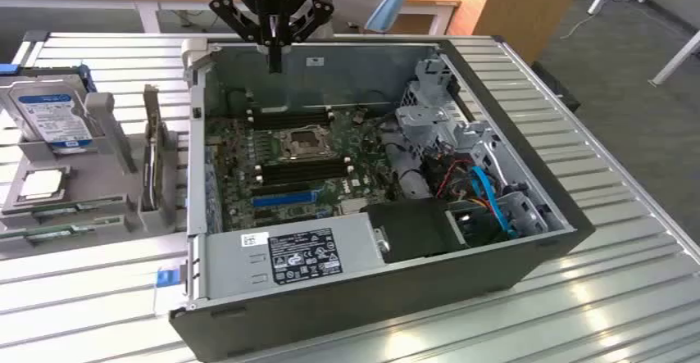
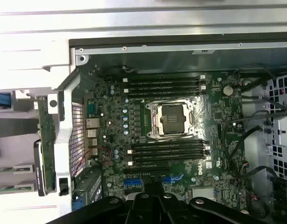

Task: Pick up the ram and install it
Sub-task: 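Reach for the ram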

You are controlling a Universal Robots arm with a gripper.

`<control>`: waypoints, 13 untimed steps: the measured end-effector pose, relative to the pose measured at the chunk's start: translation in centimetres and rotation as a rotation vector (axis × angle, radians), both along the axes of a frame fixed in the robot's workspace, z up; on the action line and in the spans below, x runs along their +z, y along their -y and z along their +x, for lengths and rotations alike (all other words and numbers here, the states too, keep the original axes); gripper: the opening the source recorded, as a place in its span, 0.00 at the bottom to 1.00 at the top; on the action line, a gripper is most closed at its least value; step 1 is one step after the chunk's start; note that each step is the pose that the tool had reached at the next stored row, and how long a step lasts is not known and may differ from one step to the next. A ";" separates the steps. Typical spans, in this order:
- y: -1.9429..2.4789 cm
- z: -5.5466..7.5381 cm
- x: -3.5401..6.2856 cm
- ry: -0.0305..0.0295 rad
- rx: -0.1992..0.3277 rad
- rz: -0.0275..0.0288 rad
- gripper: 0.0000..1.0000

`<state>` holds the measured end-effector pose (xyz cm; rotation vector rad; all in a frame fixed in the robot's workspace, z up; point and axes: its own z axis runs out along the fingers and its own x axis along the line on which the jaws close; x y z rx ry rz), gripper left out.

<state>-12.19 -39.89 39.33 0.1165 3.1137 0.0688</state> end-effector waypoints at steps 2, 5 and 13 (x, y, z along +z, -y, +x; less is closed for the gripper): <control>0.00 0.0 0.00 0.0000 0.000 0.0000 0.10; 0.00 0.0 0.00 0.0000 0.000 0.0000 0.10; 0.00 -0.3 -0.02 -0.0002 0.000 0.0000 0.10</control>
